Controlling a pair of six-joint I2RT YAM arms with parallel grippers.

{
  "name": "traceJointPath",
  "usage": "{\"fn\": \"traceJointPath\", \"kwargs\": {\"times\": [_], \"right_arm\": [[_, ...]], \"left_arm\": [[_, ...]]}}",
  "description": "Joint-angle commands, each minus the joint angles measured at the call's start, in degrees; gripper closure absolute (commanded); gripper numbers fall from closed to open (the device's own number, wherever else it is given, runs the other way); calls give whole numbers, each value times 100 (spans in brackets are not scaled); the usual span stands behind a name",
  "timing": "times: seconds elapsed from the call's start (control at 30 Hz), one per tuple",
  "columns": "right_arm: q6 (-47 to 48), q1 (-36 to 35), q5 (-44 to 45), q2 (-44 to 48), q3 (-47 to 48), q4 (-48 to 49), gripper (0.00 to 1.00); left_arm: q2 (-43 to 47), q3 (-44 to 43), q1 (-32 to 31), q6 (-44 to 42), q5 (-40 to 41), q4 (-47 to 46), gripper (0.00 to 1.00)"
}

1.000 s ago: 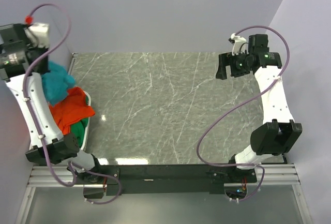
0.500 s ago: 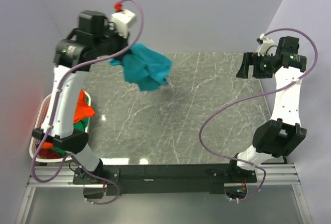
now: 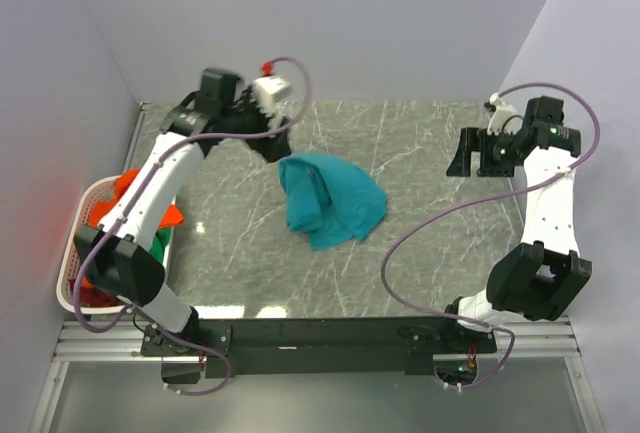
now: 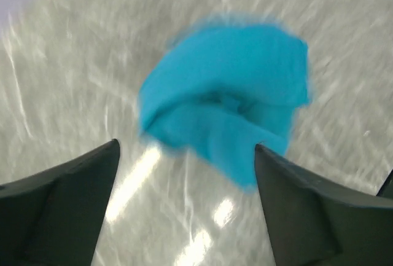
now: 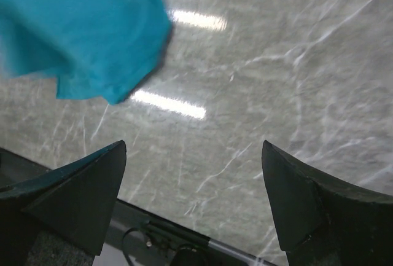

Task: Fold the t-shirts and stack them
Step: Move the tshirt to the center of the board, then flatten the tshirt out

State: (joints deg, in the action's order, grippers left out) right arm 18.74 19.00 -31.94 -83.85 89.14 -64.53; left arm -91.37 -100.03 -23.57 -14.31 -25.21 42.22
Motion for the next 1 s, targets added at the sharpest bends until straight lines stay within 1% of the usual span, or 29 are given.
{"fn": "traceJointPath", "kwargs": {"times": [0.0,0.03,0.07,0.13,0.17,0.2,0.23,0.27,0.3,0.33,0.37,0.4,0.47,0.5,0.57,0.6,0.7,0.87,0.97], "right_arm": [[-19,-98,-225,387,-484,37,4],[-81,-168,-172,492,-651,107,4],[-133,-265,-137,554,-975,290,4],[-353,-686,3,677,-1397,502,4],[-441,-888,47,677,-1504,729,4],[-624,-1246,83,625,-1592,845,6],[-704,-1441,161,581,-1715,968,7],[-784,-1600,180,511,-1751,1186,9],[-932,-1750,197,336,-1786,1276,12],[-995,-2047,206,222,-1821,1390,14],[-1056,-2163,224,107,-1830,1556,16],[-1179,-2277,224,-138,-1848,1636,19],[-1250,-2585,224,-411,-1830,1794,20],[-1259,-2673,258,-682,-1804,1786,21],[-1268,-2857,259,-947,-1699,1821,22],[-1311,-2893,215,-1192,-1664,1830,22],[-1294,-3043,101,-1667,-1444,1804,23],[-1312,-3332,-49,-2029,-1400,1935,23],[-1329,-3596,-14,-2161,-1461,2049,21]], "left_arm": [[357,1009,1533,-345,-798,-522,1],[287,1003,1792,-423,-1019,-182,1],[130,951,2091,-746,-1412,65,1],[128,1037,2216,-968,-1757,470,1],[311,1203,2217,-1012,-1950,411,1],[444,1675,2199,-987,-2083,288,1],[593,1941,2164,-943,-2128,-70,0],[873,2196,2007,-829,-2085,-230,1],[989,2659,1884,-854,-1832,-336,3],[1086,2864,1735,-898,-1673,-398,5],[1217,3058,1420,-959,-1471,-520,6],[1279,3407,1260,-951,-1112,-626,10],[1385,3700,839,-786,-741,-1028,10],[1377,3901,732,-706,-626,-1136,9],[1255,4026,522,-470,-362,-1338,5],[1167,4070,459,-433,-344,-1400,1],[815,4088,248,-301,-274,-1522,0],[420,4149,-15,-65,-63,-1989,1],[33,3939,-209,147,138,-2077,8]]}}
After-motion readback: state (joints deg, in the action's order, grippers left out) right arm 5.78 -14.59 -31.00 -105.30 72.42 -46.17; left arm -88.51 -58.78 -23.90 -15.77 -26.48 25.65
